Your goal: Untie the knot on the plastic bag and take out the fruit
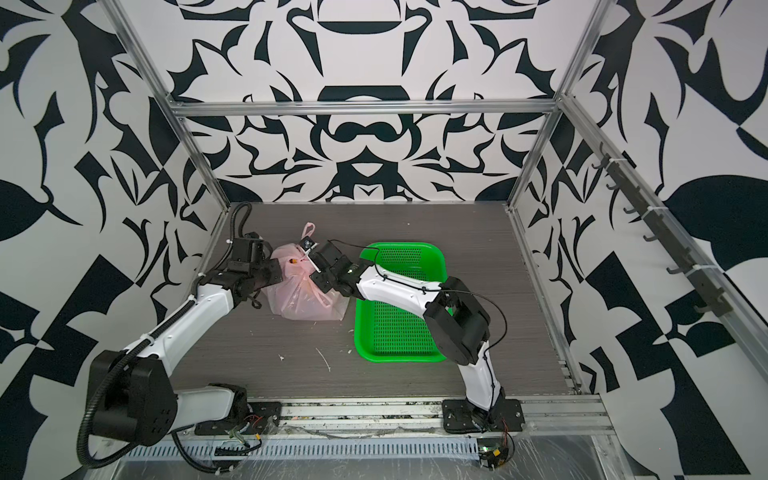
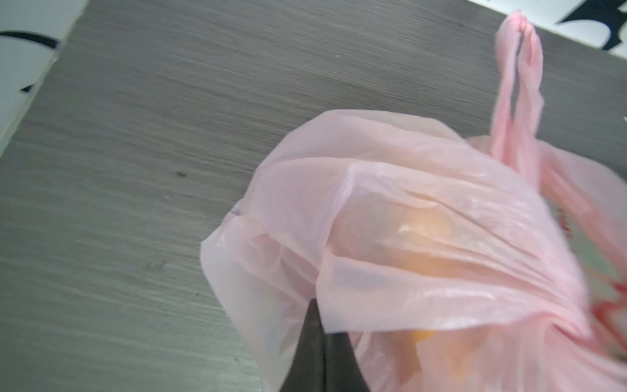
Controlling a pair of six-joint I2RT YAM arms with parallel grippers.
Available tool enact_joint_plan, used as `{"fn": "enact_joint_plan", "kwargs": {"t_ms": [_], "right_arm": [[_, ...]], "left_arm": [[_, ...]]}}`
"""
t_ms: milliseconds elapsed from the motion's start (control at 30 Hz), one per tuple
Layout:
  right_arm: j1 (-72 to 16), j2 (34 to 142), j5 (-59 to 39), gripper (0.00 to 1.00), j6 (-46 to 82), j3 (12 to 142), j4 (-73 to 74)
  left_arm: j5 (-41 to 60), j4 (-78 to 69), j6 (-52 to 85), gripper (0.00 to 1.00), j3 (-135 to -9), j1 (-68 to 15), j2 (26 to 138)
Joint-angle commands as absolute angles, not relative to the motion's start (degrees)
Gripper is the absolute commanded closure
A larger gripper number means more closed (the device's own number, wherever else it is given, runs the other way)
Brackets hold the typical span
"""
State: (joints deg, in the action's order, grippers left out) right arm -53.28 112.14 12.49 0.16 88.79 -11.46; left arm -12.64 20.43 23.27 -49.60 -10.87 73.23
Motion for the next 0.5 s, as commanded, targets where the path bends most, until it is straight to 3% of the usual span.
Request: {"fn": "enact_joint_plan", "kwargs": {"t_ms": [0, 467], "right_arm": [[-52.11, 108.44, 15.21, 1.00, 1.55, 86.88, -9.70], [-45.34, 104.61, 14.13, 0.99, 6.85, 81.47, -9.22]], "left_arm": [[-15.29, 22.06, 26.26, 1.00, -47.81, -9.18, 70.39], [-16.28, 21.80, 31.24, 1.00, -41.48, -4.75, 62.97]]}}
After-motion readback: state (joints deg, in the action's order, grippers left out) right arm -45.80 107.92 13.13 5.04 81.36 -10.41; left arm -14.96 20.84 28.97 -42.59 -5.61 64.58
